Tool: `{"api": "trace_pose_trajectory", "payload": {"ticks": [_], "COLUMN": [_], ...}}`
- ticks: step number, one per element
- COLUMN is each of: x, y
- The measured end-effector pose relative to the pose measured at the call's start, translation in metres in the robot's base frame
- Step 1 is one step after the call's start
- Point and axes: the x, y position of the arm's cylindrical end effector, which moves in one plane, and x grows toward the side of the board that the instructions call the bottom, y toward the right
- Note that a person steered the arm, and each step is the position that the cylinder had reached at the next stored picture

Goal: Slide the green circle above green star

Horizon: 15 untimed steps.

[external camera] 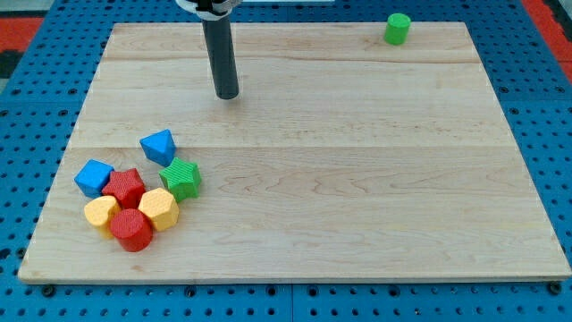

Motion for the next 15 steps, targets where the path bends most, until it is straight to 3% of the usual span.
{"api": "trace_pose_trajectory", "payload": {"ticks": [2,3,4,5,6,8,9,10,11,12,13,14,15], "x": [-0.002,-0.032,-0.114,-0.155,-0.156,-0.072,-0.112,-0.082,-0.016,0.0,0.01,0.05,0.055], "y": [0.166,0.243,0.34,0.305,0.233,0.071,0.102,0.13,0.096,0.09,0.13,0.055,-0.029]}}
